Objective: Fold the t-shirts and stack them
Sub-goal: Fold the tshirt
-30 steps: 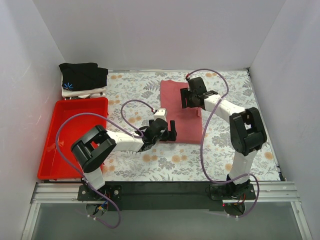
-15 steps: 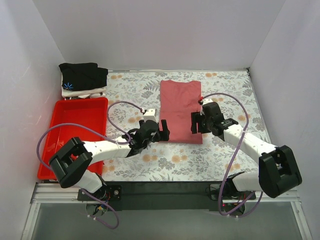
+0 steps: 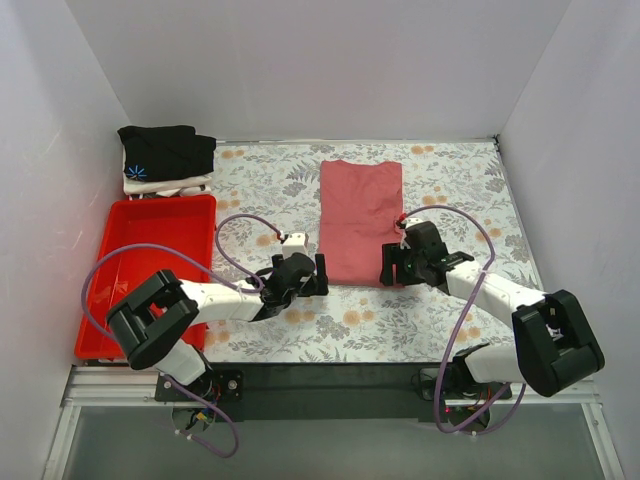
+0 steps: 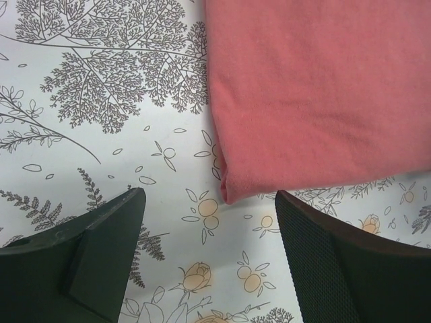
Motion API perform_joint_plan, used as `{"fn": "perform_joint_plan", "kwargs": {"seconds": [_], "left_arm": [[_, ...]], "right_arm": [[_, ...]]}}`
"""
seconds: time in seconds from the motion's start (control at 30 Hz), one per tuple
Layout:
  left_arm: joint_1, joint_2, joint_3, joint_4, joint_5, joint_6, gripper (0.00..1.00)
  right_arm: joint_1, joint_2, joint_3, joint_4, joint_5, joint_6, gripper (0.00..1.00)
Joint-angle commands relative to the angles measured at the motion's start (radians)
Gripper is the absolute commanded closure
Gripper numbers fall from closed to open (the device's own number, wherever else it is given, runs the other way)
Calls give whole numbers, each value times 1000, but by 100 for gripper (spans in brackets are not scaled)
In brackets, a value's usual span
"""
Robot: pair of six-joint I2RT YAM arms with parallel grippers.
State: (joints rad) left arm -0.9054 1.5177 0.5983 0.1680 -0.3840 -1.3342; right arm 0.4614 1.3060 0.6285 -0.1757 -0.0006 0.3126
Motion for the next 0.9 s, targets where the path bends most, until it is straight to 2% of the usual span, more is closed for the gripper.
{"fn": "perform_joint_plan", "kwargs": {"seconds": [0.0, 0.47, 0.73, 0.87], "left_arm": [[-3, 24, 11, 25, -44, -8, 29], [-3, 114, 50, 30, -70, -19, 31], [-3, 69, 11, 42, -13, -33, 51], [-1, 58, -18, 68, 22, -36, 70]], "right_arm": [[0, 2, -27, 50, -4, 17, 37], [-3, 67, -81, 97, 27, 34, 37], [-3, 44, -90, 94, 33, 36, 38], [-4, 52, -90, 94, 28, 36, 40]]}}
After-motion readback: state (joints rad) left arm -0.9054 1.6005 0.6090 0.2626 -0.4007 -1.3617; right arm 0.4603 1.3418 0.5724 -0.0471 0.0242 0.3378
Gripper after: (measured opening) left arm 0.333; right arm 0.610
